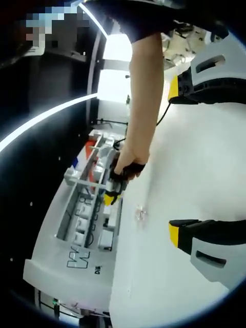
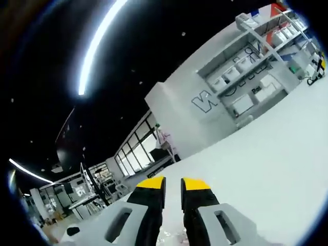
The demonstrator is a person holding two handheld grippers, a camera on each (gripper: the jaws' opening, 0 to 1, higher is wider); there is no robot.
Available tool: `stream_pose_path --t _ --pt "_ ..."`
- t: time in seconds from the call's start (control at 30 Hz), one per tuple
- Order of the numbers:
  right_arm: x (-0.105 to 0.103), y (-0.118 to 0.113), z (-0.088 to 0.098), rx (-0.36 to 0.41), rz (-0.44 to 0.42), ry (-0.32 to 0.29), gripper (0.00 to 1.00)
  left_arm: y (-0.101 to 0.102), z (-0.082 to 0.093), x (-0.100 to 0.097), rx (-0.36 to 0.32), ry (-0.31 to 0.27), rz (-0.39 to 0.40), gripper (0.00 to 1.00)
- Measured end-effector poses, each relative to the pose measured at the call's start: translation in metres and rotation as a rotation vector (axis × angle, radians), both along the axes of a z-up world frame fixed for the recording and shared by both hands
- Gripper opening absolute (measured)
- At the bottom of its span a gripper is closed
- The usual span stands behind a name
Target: Open the resealable bag by pulling the two sides of the seal apart until the entire bag opening is separated and visibly accessible.
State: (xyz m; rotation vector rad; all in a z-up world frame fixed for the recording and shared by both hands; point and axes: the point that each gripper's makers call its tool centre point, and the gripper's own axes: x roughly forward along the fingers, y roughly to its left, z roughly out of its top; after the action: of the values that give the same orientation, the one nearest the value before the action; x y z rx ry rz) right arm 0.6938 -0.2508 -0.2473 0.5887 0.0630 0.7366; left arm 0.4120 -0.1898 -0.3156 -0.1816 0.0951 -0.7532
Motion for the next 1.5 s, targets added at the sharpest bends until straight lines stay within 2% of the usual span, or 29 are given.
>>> stream_pose_path --t 0.27,0.53,0.8,0.9,0.97,1.0,1.07,1.13,1.27,1.5 --pt "0.001 0.002 0.003 0.026 0.003 0.007 0.05 0.001 0.001 0.001 -0.004 0.001 0.002 0.92" --pt "0.0 0.006 -0.003 -0.023 0.013 0.005 0.04 0.003 0.001 0.002 -0.003 0.001 0.004 0.92" --pt "-0.005 0.01 -0.006 -0.069 0.019 -0.014 0.08 0.003 0.001 0.002 -0.004 0.001 0.003 0.92" --pt "-0.004 0.011 -0.004 -0.097 0.023 -0.03 0.12 0.003 0.001 0.002 -0.003 0.001 0.003 0.92" --pt "-0.005 0.014 -0.006 -0.146 0.023 -0.06 0.17 0.003 0.001 0.002 -0.002 0.001 0.004 0.91" --pt "-0.005 0.016 -0.005 -0.175 0.018 -0.088 0.23 0.003 0.001 0.002 0.0 0.002 0.005 0.91" --pt "-0.006 0.017 -0.003 -0.233 -0.003 -0.147 0.42 0.003 0.001 0.001 -0.003 0.0 0.005 0.91" --pt "-0.001 0.018 -0.002 -0.255 -0.007 -0.16 0.53 0.003 0.001 0.001 -0.003 0.001 0.006 0.91" --pt "-0.004 0.022 -0.001 -0.287 0.003 -0.188 0.58 0.003 0.001 0.001 -0.003 0.0 0.006 0.91" --pt "-0.004 0.024 -0.003 -0.326 0.018 -0.2 0.61 0.003 0.001 0.001 -0.002 0.0 0.006 0.91"
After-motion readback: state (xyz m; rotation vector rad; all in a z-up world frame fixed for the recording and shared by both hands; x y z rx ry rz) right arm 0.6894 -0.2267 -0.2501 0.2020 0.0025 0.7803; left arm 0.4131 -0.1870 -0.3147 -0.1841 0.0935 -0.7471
